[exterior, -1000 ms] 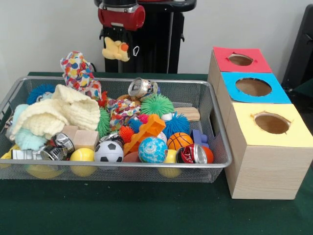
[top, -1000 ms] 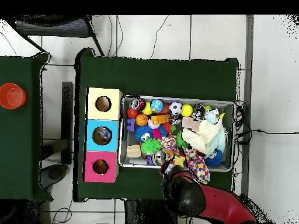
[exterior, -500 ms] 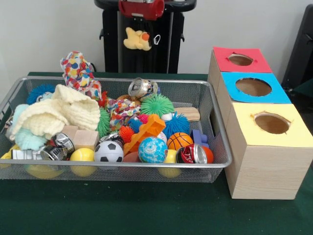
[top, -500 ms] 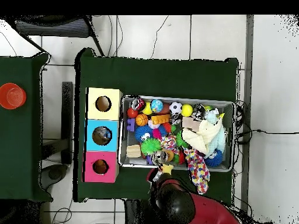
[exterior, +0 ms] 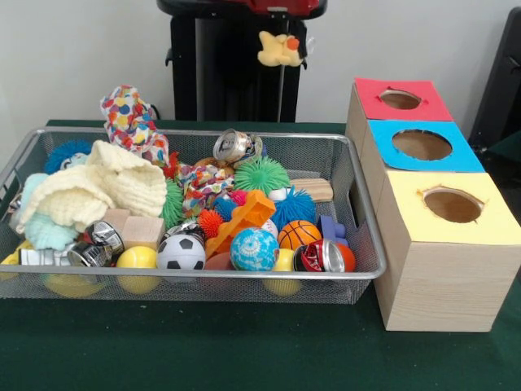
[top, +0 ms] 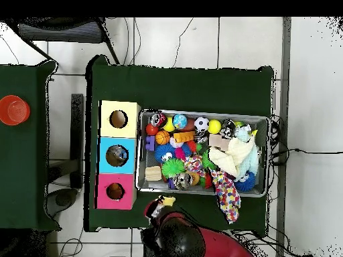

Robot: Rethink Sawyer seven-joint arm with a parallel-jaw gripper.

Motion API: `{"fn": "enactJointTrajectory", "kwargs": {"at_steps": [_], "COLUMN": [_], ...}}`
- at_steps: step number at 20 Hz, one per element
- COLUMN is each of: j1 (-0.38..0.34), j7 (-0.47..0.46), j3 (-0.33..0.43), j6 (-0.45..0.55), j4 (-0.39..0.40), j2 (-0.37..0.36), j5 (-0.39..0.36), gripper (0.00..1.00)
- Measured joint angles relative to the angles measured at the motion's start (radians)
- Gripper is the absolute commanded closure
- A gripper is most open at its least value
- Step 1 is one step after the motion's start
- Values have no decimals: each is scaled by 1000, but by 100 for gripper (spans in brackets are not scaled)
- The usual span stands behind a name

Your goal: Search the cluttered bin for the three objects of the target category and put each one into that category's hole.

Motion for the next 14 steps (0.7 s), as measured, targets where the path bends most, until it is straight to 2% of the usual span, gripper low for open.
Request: {"fn": "enactJointTrajectory", "kwargs": {"at_steps": [7, 14], "j1": [-57, -104], "j7": [33, 75], "j3": [194, 330], "j6": [-27, -103], "j4": [79, 110], "j2": [31, 188], "j5": [84, 100], "gripper": [100, 100]}}
